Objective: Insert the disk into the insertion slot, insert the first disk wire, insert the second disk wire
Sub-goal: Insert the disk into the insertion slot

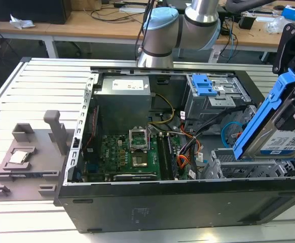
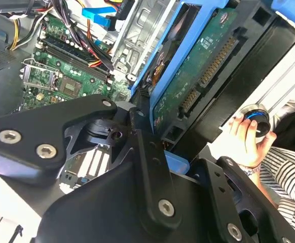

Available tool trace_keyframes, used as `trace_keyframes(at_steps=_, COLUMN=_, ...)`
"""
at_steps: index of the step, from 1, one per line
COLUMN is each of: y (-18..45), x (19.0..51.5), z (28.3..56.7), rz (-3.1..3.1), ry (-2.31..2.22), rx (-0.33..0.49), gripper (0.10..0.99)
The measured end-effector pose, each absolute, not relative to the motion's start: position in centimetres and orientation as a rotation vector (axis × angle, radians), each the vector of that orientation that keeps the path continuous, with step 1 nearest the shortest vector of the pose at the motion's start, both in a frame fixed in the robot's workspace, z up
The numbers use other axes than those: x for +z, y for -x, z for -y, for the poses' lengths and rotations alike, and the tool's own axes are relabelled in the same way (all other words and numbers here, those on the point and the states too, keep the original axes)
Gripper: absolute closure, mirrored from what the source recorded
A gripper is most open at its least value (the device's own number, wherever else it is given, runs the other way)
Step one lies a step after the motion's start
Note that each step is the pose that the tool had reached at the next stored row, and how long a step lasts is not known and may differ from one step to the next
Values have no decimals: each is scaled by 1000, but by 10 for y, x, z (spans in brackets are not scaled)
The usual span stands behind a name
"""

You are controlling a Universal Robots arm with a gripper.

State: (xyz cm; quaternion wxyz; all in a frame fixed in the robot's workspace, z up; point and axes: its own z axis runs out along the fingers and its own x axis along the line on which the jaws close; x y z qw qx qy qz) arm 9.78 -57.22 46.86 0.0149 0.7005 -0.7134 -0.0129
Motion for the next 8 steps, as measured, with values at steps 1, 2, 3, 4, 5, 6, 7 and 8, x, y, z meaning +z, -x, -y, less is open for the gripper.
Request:
trace_keyframes(at_steps=1, y=-98, x=468, z=572, rz=2220, ry=-2180, rx=-40, gripper=718)
trace_keyframes(at_steps=2, y=-98, x=467, z=572, rz=2220, ry=-2180, rx=-40, gripper=718)
trace_keyframes(at_steps=3, y=-98, x=467, z=572, rz=2220, ry=-2180, rx=-40, gripper=718)
trace_keyframes(at_steps=4, y=-98, x=466, z=572, rz=2220, ry=-2180, rx=-40, gripper=718)
trace_keyframes(at_steps=5, y=-98, x=465, z=572, rz=2220, ry=-2180, rx=-40, gripper=718)
trace_keyframes(at_steps=6, y=-98, x=465, z=572, rz=2220, ry=-2180, rx=-40, gripper=718)
trace_keyframes(at_steps=7, y=-98, x=465, z=572, rz=2220, ry=-2180, rx=-40, gripper=718)
trace_keyframes(at_steps=8, y=-98, x=464, z=572, rz=2220, ry=-2180, rx=-40, gripper=718)
